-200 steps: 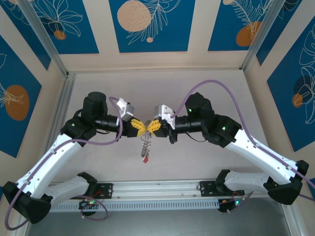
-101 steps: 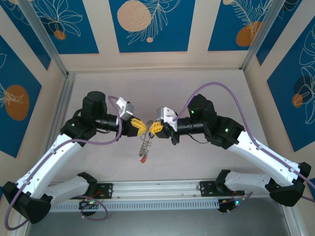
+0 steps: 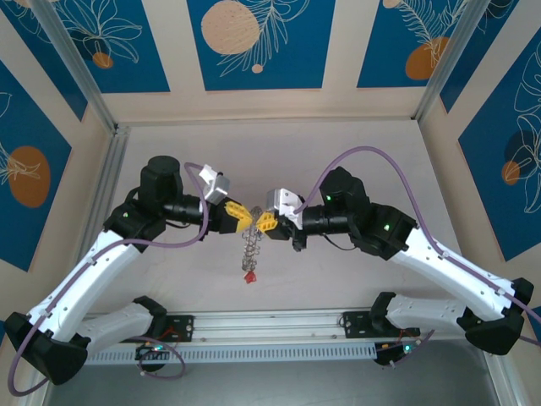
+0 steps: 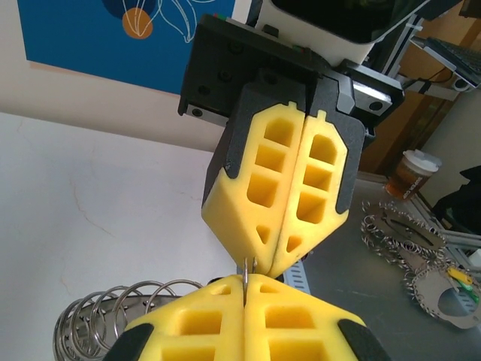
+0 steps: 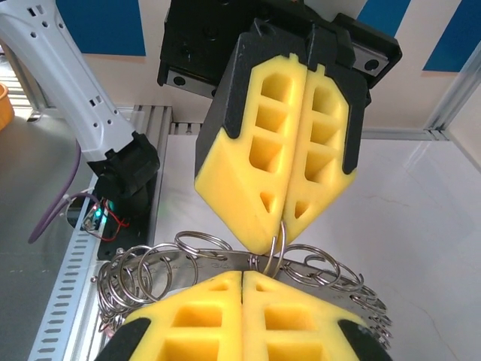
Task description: Put the keys on the keyring
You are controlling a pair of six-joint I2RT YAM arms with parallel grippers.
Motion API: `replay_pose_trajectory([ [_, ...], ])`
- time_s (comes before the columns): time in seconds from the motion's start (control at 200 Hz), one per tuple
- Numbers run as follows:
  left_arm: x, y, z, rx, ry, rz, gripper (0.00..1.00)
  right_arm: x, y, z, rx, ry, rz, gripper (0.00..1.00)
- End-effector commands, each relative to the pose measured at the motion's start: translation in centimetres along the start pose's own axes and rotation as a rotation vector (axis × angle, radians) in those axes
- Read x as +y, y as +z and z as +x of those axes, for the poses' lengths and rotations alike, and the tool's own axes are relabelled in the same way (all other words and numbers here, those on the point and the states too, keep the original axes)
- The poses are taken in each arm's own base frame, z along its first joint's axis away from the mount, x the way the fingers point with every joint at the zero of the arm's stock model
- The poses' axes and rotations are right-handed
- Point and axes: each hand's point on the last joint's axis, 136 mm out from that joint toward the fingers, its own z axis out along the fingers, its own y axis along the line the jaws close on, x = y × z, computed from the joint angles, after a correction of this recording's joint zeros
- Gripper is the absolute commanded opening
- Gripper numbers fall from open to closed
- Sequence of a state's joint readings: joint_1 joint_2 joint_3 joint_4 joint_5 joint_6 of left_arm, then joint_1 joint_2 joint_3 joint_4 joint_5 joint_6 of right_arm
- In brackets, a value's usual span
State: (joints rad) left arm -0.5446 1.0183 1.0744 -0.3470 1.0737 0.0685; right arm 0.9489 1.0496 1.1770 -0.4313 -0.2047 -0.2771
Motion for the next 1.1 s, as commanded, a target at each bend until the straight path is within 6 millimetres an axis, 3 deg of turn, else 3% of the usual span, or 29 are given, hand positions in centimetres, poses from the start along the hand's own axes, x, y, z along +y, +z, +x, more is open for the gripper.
replay_pose_trajectory([
  [0.0,-1.1,-0.6,-3.1,-0.072,0.110,0.017,0.00,0.9,-0.4,0.7,0.006,0.021,-0.019,0.17],
  [0.17,-1.4,-0.8,-3.6,-0.088,0.129,0.023,0.00,0.8,-0.9,0.4,-0.013,0.039,-0.011,0.32],
  [0.305,-1.5,-0.9,-3.6,-0.092,0.147,0.016,0.00,0.4,-1.9,-1.1,-0.072,0.061,0.007,0.39],
  [0.655,-1.9,-1.0,-3.6,-0.124,0.186,0.013,0.00,-1.9,-3.7,-4.8,-0.212,0.142,0.030,0.39],
  [0.84,-2.1,-1.2,-3.6,-0.133,0.210,0.003,0.00,-0.2,-3.7,-6.3,-0.275,0.111,-0.095,0.40],
  [1.09,-2.3,-1.2,-3.6,-0.150,0.226,0.015,0.00,0.3,-2.9,-6.2,-0.246,0.129,-0.139,0.39],
])
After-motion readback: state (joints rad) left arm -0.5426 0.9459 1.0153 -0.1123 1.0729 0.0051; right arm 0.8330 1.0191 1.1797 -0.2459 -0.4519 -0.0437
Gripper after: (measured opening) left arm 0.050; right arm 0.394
